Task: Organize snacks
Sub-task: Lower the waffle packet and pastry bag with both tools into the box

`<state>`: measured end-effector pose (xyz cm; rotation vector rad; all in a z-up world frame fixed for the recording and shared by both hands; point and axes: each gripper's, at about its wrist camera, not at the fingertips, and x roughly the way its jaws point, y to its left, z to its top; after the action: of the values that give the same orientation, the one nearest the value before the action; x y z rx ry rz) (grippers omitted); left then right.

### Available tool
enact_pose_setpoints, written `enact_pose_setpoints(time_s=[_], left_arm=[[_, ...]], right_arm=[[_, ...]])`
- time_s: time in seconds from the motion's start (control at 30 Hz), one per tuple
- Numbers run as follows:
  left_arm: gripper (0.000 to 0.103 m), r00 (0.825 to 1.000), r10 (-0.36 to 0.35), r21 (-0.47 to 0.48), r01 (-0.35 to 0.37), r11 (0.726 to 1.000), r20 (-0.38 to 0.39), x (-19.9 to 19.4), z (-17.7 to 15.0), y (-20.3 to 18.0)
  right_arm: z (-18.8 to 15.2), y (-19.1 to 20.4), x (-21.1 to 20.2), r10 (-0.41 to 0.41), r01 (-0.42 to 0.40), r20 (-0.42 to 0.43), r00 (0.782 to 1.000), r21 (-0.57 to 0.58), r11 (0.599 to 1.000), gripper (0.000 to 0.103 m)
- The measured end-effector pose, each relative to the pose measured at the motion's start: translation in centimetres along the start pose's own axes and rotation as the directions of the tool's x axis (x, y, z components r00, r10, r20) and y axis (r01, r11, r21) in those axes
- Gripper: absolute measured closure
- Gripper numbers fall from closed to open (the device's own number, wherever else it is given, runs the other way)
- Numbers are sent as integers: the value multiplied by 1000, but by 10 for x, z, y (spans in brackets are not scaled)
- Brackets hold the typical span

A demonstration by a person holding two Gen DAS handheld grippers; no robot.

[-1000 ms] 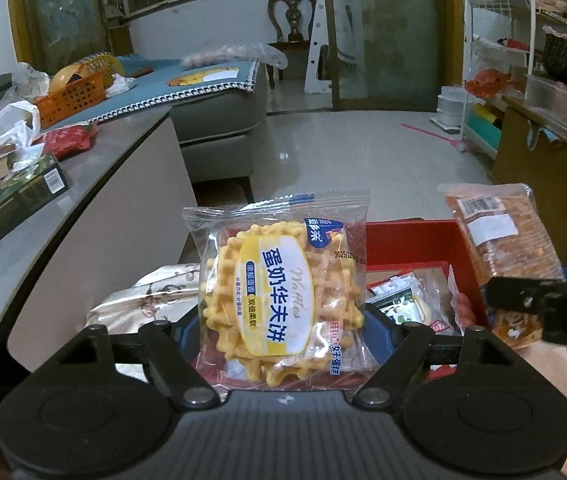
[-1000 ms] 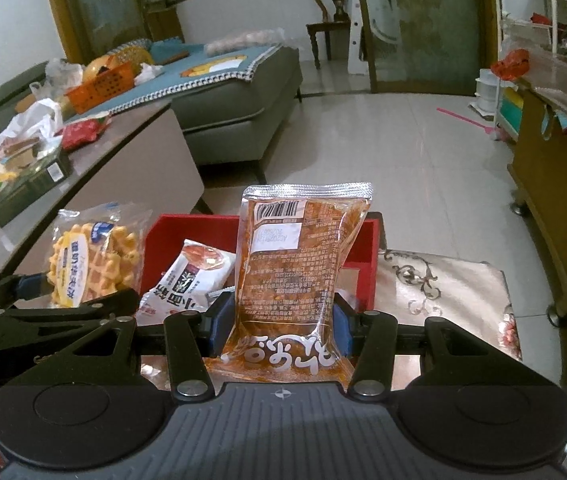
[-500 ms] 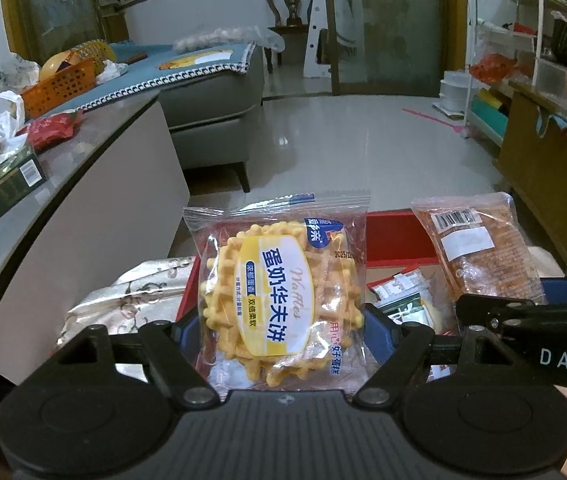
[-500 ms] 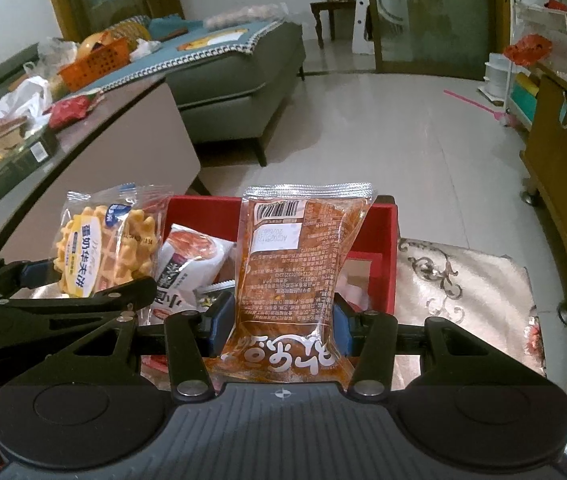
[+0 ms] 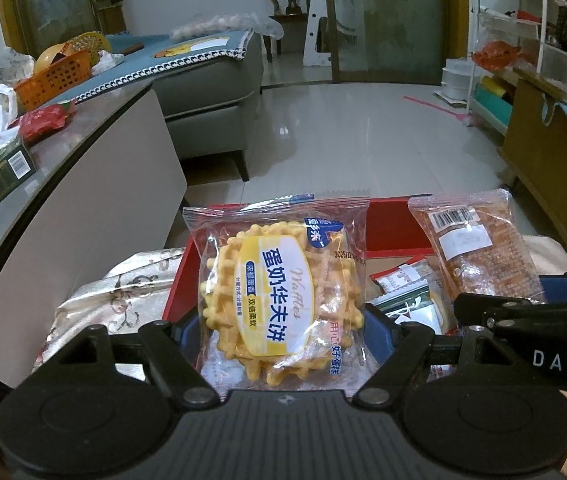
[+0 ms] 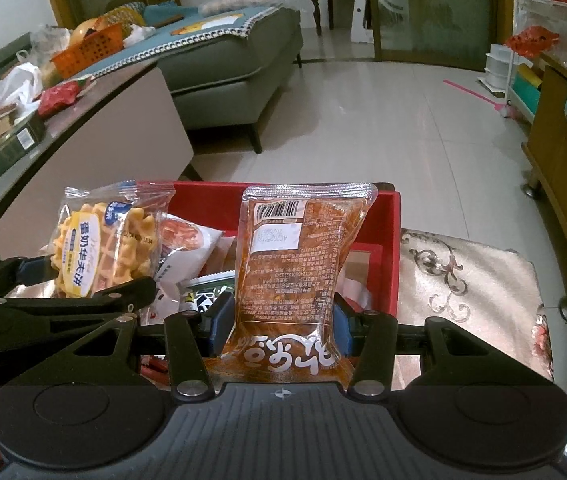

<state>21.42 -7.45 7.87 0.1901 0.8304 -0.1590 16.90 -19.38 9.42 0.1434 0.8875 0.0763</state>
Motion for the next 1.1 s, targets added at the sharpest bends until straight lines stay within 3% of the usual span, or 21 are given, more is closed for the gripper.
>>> enact_pose_setpoints(time_s=[1.1], left_arm=[[30,999,14,30,-13,999,-39,10,-1,-5]], right_arm=[[1,0,13,-40,39,-25,999,-15,999,37]])
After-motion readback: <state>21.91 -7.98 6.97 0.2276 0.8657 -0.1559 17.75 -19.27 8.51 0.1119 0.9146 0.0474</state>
